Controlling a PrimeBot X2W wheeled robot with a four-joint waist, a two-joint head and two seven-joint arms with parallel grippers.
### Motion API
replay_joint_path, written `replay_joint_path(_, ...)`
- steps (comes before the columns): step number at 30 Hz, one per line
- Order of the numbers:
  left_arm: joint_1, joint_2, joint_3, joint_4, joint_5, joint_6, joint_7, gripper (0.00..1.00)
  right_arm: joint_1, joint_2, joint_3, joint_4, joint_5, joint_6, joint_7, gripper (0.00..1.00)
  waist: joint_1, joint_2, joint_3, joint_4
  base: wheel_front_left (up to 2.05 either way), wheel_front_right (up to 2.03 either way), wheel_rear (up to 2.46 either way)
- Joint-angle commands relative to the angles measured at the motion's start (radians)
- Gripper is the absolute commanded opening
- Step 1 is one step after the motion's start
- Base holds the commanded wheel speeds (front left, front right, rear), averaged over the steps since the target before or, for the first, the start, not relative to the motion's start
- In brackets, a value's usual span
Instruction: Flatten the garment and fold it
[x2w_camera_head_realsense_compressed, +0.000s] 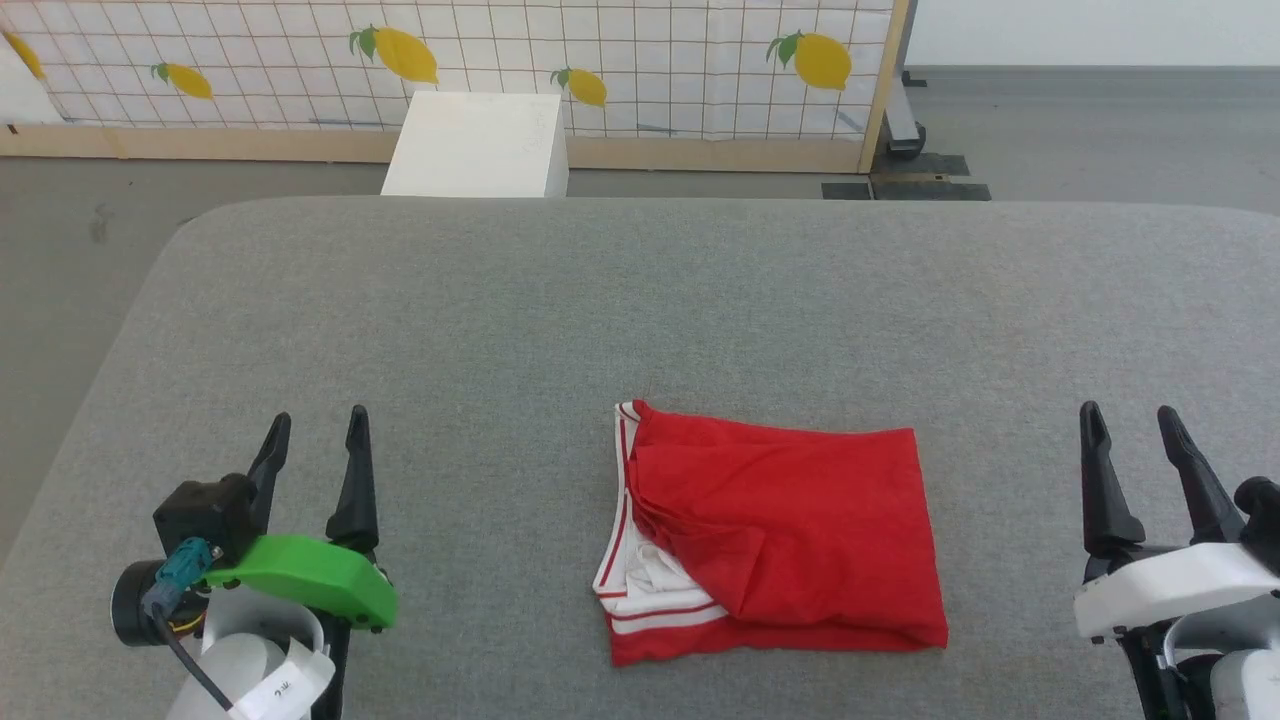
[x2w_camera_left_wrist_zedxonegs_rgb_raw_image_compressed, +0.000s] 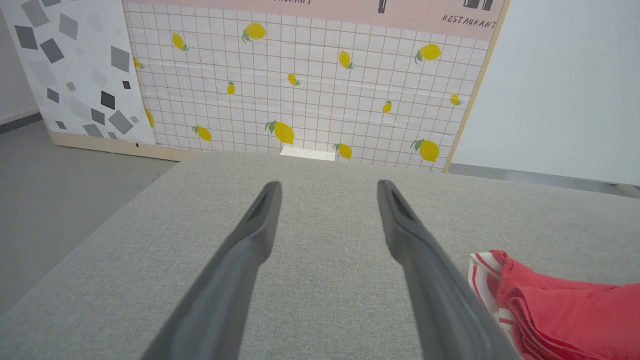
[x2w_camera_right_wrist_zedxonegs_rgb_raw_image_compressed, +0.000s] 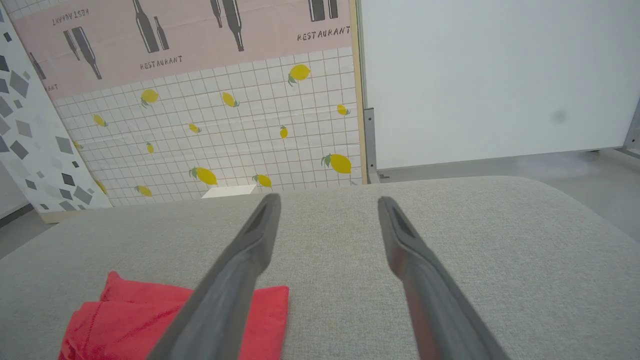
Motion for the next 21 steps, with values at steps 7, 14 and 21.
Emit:
replay_joint_path(7,0.022,0.007,-0.004,-0.006,-0.004,0.009,-0.006,1.00,0.008,0.004,-0.002,0.005,-0.006,-0.001,0.004,1.00,0.0000,0.0000,0.001,-0.002,0.00,0.00,0.00)
replay_joint_path(14,0.021,0.010,-0.008,-0.011,-0.003,0.015,-0.006,1.00,0.003,0.002,-0.003,0.005,-0.008,-0.001,0.008,1.00,0.0000,0.0000,0.003,-0.003,0.00,0.00,0.00)
replay_joint_path(21,0.021,0.013,-0.010,-0.026,-0.003,0.023,-0.007,1.00,-0.040,-0.008,-0.016,0.000,-0.001,-0.001,0.119,1.00,0.0000,0.0000,0.016,-0.007,0.00,0.00,0.00)
